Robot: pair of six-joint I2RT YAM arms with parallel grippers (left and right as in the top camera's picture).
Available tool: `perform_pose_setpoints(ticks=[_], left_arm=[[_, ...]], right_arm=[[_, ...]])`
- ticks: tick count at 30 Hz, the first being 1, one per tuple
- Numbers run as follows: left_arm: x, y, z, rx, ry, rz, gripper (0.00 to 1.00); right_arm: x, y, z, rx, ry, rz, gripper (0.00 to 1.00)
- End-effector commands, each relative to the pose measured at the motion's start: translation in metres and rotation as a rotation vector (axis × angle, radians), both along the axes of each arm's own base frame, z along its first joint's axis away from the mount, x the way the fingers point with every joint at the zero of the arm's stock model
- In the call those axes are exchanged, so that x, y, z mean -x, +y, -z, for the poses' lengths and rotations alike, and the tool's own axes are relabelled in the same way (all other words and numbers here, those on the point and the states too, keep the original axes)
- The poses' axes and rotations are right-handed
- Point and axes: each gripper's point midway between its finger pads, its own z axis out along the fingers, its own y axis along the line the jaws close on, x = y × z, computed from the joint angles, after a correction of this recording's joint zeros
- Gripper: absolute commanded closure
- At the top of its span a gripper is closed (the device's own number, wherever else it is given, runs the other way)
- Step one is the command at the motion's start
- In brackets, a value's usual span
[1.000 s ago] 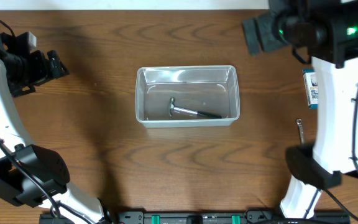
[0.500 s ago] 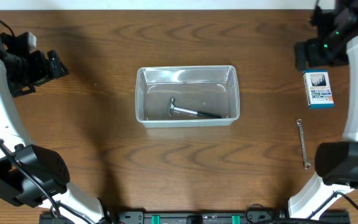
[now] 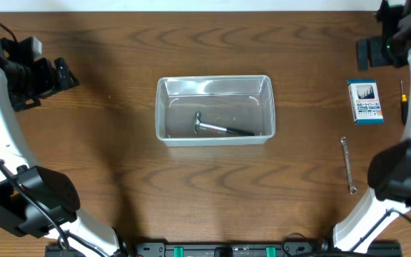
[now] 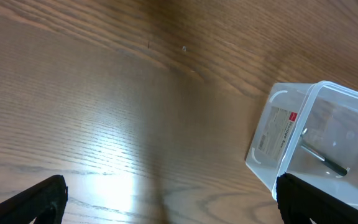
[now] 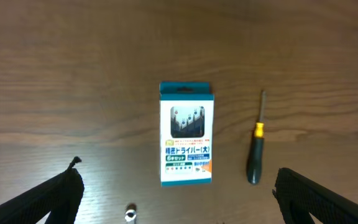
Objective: Pack container
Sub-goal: 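Lift the right gripper away and move it over the screwdriver set box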
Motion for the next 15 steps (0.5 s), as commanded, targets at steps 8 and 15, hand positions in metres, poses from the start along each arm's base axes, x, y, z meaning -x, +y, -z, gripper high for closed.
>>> perform_pose_setpoints(ticks=[8,15], left_arm=[[0.000,0.002,0.005,-0.007,0.015,0.003,0.02],[0.000,0.002,0.005,-0.007,0.015,0.003,0.02]], right_arm=[[-0.006,-0.015,0.082,-0.124,0.129,0.126,0.01],[-0.005,-0.027,0.087,-0.188,0.115,0.100,0.01]])
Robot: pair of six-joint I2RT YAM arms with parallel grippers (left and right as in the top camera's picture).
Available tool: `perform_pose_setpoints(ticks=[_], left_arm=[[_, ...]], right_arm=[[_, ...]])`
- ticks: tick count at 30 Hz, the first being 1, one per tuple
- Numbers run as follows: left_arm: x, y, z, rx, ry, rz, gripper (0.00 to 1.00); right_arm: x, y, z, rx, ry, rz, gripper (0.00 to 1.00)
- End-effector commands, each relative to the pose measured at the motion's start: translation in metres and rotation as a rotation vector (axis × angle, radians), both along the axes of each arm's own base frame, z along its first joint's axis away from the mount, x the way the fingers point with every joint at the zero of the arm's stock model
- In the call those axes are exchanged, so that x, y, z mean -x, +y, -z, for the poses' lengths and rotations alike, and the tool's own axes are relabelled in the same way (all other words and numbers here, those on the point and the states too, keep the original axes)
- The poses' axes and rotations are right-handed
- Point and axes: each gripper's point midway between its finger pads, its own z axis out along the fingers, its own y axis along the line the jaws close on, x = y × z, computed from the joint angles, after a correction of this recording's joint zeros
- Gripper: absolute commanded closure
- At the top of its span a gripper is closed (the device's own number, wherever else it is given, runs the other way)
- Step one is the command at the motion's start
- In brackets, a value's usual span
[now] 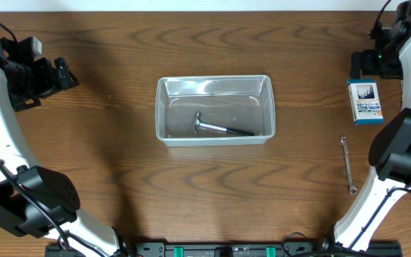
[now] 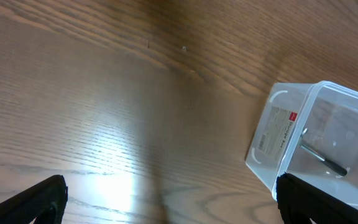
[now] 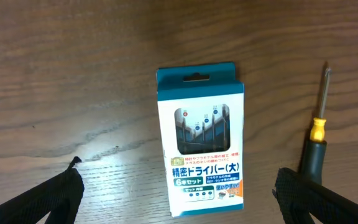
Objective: Pack container
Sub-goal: 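Lift the right gripper away and move it over the screwdriver set box, then lower the open right gripper onto the blue screwdriver set box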
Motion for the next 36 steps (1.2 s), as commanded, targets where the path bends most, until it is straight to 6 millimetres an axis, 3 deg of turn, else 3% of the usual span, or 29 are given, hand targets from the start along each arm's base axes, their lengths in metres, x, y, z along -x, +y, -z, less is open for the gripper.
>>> perform_pose_setpoints(ticks=[1,9,20,24,36], left_arm=[[0.000,0.002,0.005,-0.007,0.015,0.003,0.02],[0.000,0.002,0.005,-0.007,0.015,0.003,0.02],[0.000,0.002,0.005,-0.007,0.015,0.003,0.02],[0.000,0.002,0.005,-0.007,0.015,0.003,0.02],[0.000,0.002,0.005,-0.007,0.015,0.003,0.02]], right_arm=[[0.003,-0.007,0.002,-0.062,-0.013,-0.007,0.01],[0.006,-0.010,0.012,-0.084,0.008,-0.016,0.01],[0.024,-0.010,0.062,-0.054,0.183,-0.105,0.01],[0.028,-0.023,0.063,0.025,0.218,-0.109,0.01],[0.022,-0.015,0.066,-0.029,0.186,-0.125,0.01]])
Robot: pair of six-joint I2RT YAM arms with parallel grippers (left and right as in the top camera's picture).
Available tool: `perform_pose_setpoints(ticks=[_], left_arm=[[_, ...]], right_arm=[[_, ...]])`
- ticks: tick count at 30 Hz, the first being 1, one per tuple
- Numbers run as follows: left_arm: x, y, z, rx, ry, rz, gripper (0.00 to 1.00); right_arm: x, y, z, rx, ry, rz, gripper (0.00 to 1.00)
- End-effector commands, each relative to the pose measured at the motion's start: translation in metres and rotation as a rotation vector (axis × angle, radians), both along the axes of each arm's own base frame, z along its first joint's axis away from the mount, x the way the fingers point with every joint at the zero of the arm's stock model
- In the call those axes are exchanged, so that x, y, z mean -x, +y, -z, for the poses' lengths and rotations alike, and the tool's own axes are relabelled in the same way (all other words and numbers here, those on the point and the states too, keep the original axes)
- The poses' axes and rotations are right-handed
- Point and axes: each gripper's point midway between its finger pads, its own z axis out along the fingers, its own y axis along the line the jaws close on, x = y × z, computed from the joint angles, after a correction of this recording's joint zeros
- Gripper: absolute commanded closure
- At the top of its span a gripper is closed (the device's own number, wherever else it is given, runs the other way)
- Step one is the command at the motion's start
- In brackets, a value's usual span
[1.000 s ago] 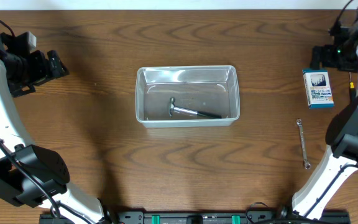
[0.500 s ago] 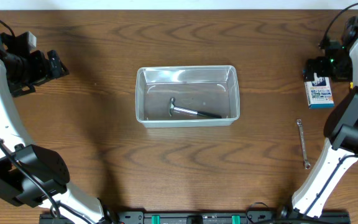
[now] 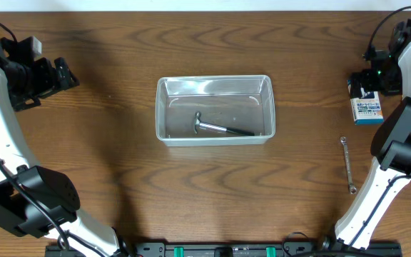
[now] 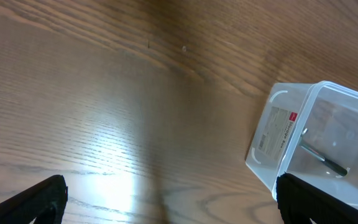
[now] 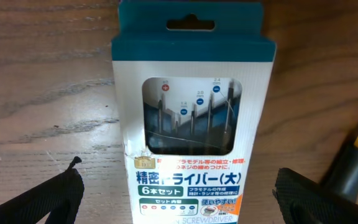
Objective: Pack container
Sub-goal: 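Lower the open right gripper onto the blue screwdriver set box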
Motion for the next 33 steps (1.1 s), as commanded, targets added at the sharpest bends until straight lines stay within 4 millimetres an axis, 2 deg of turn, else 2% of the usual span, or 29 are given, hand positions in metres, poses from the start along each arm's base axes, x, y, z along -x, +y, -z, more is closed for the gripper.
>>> perform_pose_setpoints(ticks=[1,7,17,33], left_arm=[[0.000,0.002,0.005,-0.007,0.014,0.003,0.02],[0.000,0.002,0.005,-0.007,0.014,0.003,0.02],[0.000,0.002,0.005,-0.007,0.014,0.003,0.02],[0.000,0.002,0.005,-0.007,0.014,0.003,0.02]], right_arm=[[-0.003,0.004,0.001,-0.017,-0.010,-0.024,0.01],[-0.003,0.003,0.003,-0.015,-0.008,-0.023,0.01],[0.007,0.005,0.032,-0.043,0.068,-0.018,0.01],[0.005,0.001,0.038,-0.038,0.067,-0.013,0.01]])
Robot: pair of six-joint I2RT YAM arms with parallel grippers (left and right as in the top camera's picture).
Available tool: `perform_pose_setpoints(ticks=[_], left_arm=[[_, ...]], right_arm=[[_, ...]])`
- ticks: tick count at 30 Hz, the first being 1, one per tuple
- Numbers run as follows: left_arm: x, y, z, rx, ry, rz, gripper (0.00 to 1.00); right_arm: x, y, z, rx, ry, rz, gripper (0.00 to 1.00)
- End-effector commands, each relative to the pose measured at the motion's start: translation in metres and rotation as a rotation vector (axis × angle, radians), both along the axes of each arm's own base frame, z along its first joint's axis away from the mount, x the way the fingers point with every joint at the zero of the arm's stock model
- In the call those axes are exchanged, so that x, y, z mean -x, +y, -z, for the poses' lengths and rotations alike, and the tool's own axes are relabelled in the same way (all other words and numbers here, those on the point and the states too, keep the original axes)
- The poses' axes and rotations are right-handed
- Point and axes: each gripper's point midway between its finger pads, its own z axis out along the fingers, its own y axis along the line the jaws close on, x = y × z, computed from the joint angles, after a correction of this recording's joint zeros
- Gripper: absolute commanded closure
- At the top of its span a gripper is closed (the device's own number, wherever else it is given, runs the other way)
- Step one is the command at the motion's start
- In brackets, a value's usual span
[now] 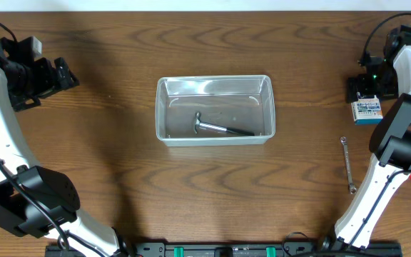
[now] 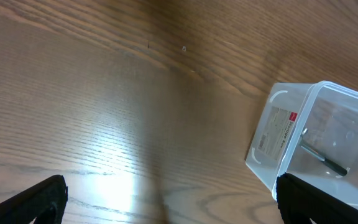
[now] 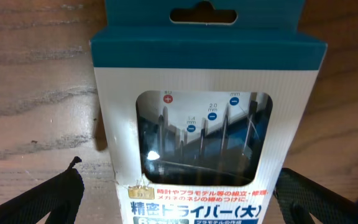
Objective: Pack container
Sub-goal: 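Lower the open right gripper onto the blue screwdriver set box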
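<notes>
A clear plastic container [image 1: 213, 110] stands mid-table with a small hammer [image 1: 220, 129] lying inside; it also shows in the left wrist view as the container [image 2: 316, 142]. A blue-and-white boxed screwdriver set [image 3: 207, 124] lies flat at the far right, the box [image 1: 368, 110] partly under my right gripper [image 1: 367, 87]. That right gripper [image 3: 179, 202] is open, low over the box, one finger on each side. My left gripper [image 2: 173, 205] is open over bare wood at the far left [image 1: 57, 74].
A slim wrench [image 1: 348, 165] lies on the table [image 1: 120, 178] below the boxed set, near the right arm. The right arm's links cover the table's right edge. Wood lies between the container and both arms.
My right gripper has come lower over the boxed screwdriver set, which now fills more of the wrist view; the loose screwdriver beside it has left that view. The left arm has not moved.
My right gripper was open high above the boxed set and a yellow-and-black screwdriver. Then it was nearer, with the box larger in view. Now its fingers stand either side of the box. The left gripper, container and hammer stayed put.
</notes>
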Motion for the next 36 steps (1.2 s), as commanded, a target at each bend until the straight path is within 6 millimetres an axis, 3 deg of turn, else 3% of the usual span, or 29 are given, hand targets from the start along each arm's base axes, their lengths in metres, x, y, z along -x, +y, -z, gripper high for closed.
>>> perform_pose_setpoints(ticks=[1,17,26,36], left_arm=[[0.000,0.002,0.005,-0.007,0.014,0.003,0.02],[0.000,0.002,0.005,-0.007,0.014,0.003,0.02],[0.000,0.002,0.005,-0.007,0.014,0.003,0.02],[0.000,0.002,0.005,-0.007,0.014,0.003,0.02]], right_arm=[[0.003,0.000,0.013,-0.021,0.020,-0.005,0.01],[0.004,-0.002,0.021,-0.027,0.034,0.000,0.01],[0.011,-0.001,0.038,-0.037,0.079,0.000,0.01],[0.011,-0.003,0.038,-0.020,0.081,0.007,0.05]])
